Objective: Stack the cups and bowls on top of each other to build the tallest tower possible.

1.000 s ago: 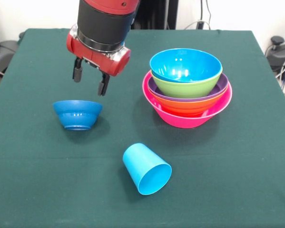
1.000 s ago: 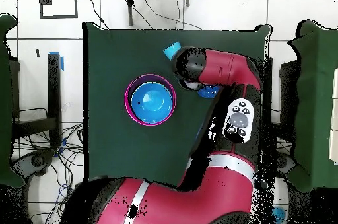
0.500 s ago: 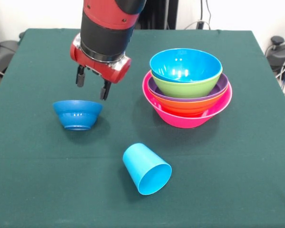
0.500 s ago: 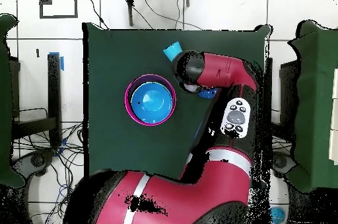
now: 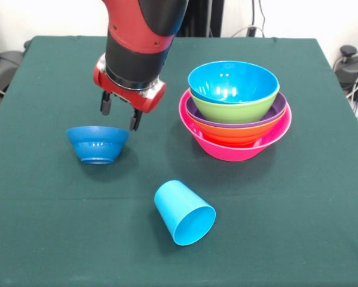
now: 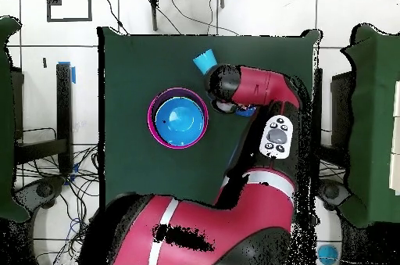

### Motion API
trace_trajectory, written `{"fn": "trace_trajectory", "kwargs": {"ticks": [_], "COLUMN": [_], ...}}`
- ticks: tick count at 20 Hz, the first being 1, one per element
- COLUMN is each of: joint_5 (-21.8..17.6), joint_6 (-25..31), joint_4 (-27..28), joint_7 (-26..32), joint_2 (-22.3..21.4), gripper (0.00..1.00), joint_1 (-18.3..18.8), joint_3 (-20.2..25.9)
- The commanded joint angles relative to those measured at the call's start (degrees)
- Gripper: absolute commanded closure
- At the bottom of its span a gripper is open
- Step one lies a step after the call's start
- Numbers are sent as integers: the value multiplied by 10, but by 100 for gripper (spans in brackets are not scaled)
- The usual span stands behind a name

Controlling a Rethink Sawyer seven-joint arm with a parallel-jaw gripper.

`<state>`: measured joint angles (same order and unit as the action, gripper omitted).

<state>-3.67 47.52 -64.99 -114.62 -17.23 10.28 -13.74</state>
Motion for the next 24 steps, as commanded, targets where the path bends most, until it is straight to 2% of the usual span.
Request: {"fn": "trace_trajectory", "kwargs": {"ticks": [1, 5, 9, 24], "joint_5": [15, 19, 27, 42], "joint_6": [-8, -40, -39, -7], "joint_4": [18, 20, 41, 94], "joint_7": [-42, -43, -34, -24], "joint_2": [31, 35, 49, 65], "gripper": [0, 0, 0, 0], "joint_1": [7, 14, 24, 26], "joint_3": [63, 68, 77, 73]}}
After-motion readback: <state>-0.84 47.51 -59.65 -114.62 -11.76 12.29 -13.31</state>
